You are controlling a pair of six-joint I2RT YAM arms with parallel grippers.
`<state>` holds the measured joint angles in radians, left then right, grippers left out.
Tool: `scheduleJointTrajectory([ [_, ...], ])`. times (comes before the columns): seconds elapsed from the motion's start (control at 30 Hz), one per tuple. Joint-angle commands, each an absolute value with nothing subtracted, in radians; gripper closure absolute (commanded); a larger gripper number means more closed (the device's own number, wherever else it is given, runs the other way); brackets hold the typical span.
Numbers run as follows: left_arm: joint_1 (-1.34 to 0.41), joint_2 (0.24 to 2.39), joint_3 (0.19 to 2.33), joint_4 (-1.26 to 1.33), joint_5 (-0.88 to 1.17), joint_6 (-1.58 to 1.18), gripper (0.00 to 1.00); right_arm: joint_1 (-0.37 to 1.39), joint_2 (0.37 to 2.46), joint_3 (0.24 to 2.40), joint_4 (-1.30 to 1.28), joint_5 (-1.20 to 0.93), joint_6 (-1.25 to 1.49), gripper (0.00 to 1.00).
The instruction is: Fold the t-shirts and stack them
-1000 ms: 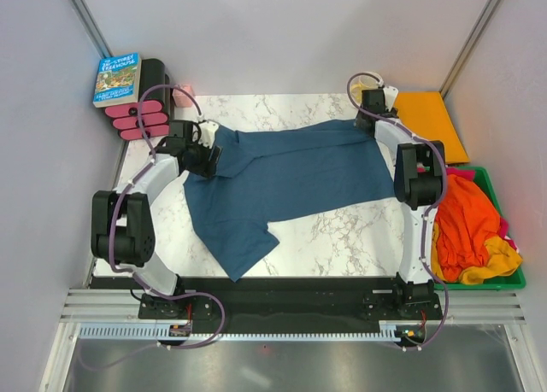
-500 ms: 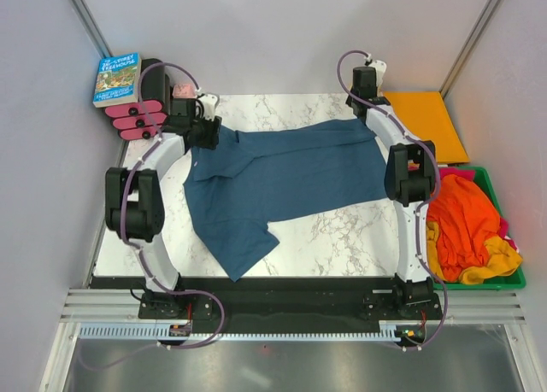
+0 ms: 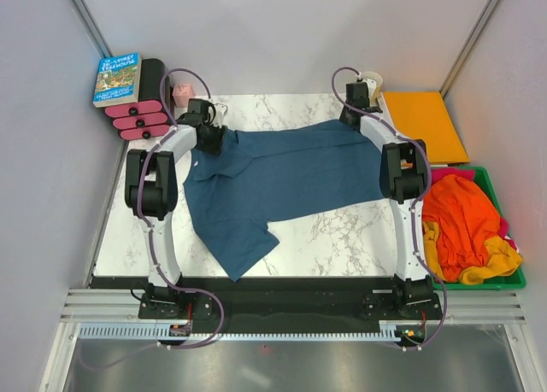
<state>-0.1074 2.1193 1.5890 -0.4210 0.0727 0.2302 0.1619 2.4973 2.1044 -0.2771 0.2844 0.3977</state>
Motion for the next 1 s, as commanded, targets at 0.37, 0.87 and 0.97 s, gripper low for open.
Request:
scheduleJointTrajectory([
  [0.37,-0.071,1.907,1.487,-0.287,0.124,0.192,0.29,0.232,2.122,1.801,-0.091,0.333,0.383,0.42],
  [0.87,-0.072,1.798,1.282,-0.554,0.187,0.413,0.92,0.330,1.862,1.451,-0.020,0.367,0.442,0.46],
  [0.97,-0.072,1.841,1.299,-0.604,0.184,0.451,0.95,0.344,1.848,1.433,-0.018,0.380,0.430,0.46],
])
